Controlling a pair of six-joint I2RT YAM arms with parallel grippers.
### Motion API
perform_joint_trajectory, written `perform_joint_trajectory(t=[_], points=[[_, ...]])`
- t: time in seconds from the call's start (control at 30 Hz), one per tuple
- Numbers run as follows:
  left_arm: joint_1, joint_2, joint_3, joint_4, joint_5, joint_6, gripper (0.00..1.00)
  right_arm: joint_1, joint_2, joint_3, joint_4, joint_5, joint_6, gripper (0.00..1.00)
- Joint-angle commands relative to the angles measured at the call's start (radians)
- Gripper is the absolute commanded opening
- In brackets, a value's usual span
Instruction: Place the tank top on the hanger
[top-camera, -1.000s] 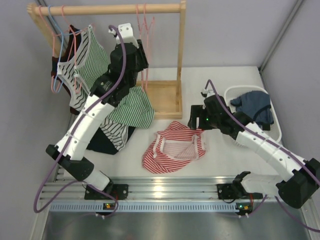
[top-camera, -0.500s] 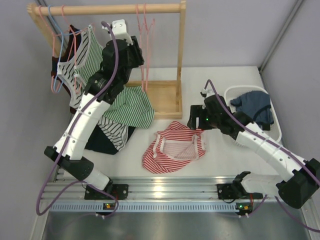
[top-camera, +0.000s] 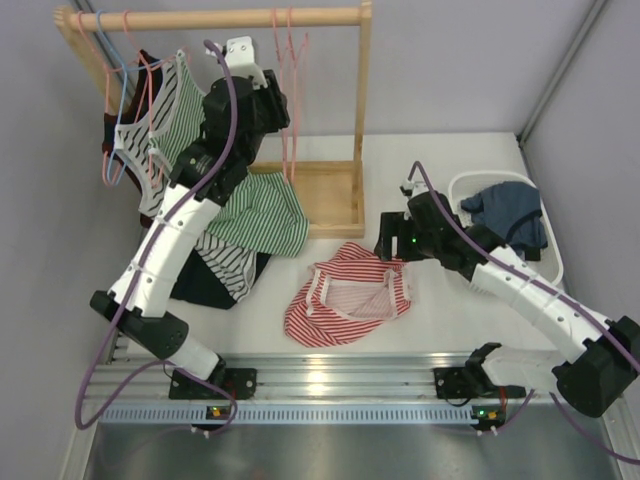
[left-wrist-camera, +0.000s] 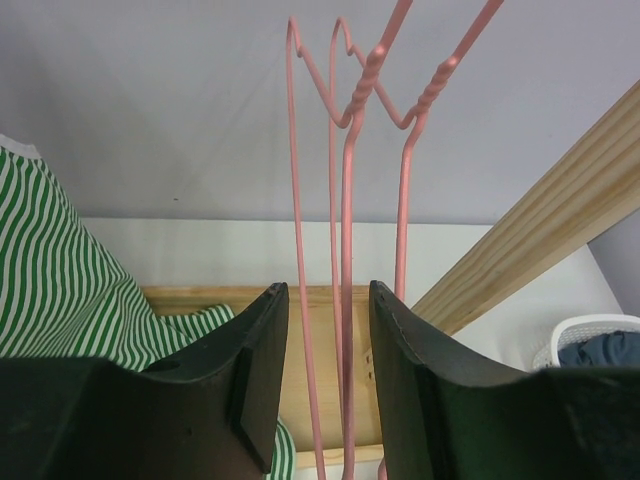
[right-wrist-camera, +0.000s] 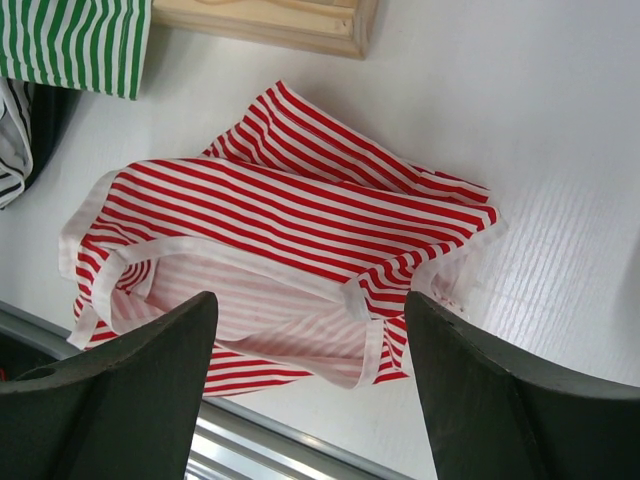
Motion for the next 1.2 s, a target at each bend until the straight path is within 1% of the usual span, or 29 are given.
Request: perform_joint_trajectory(t=[0.0, 0.4, 0.83, 1.17], points=[[0.004, 0.007, -0.003, 0.069, -0.001, 0.016, 0.43, -0.014, -0.019, -0.005, 0.037, -0.005, -0.012, 0.75], [0.004, 0.05, 0.011, 0.08, 0.01, 0.052, 0.41, -0.014, -0.026, -0.018, 0.037, -0.002, -0.013, 0.75], [0.004, 0.093, 0.063, 0.057, 0.01, 0.087, 0.39, -0.017, -0.032, -0.019, 0.031, 0.007, -0.016, 0.75], [0.002, 0.117, 0.092, 0.041, 0.019, 0.104, 0.34, -0.017, -0.034, -0.018, 0.023, 0.013, -0.021, 0.75]])
